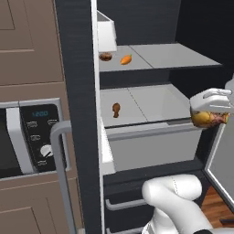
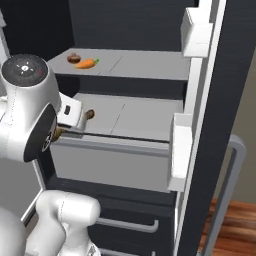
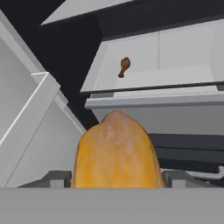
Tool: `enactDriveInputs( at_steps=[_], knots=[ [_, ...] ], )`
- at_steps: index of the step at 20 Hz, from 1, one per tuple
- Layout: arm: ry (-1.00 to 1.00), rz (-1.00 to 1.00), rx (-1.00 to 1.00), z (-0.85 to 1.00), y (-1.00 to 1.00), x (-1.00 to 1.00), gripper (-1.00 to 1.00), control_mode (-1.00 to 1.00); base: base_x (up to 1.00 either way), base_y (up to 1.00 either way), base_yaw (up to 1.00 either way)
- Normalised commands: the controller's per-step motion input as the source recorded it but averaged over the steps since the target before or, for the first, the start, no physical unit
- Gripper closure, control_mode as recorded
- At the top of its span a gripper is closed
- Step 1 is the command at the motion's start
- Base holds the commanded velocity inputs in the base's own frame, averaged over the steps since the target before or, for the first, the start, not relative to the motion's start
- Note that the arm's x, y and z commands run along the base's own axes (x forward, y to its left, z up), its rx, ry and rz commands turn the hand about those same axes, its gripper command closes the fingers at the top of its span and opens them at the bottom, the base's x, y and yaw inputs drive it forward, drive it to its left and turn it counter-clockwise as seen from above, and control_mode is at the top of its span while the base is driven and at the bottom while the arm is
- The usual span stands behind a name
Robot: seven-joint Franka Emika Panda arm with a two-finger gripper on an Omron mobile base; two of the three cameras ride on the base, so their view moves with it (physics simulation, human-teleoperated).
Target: Gather the mushroom and carrot from the fridge and place them on a tray on the dining counter. Then gather the chicken drumsticks from the fridge and place them on the other tray.
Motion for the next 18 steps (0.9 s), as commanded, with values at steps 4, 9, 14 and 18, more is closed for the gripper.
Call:
enactDriveInputs(
  at_steps=[4, 9, 14, 18],
  knots=[
    [0.0, 0.0, 0.0, 0.0, 0.0, 0.0, 1.0, 1.0, -0.84, 0.31, 0.0],
    [0.0, 0.0, 0.0, 0.0, 0.0, 0.0, 1.0, 1.0, -1.0, 0.36, 0.0],
    [0.0, 0.0, 0.0, 0.0, 0.0, 0.0, 1.0, 1.0, -1.0, 0.54, 0.02],
    [0.0, 0.0, 0.0, 0.0, 0.0, 0.0, 1.0, 1.0, -0.89, 0.67, 0.13]
  ],
)
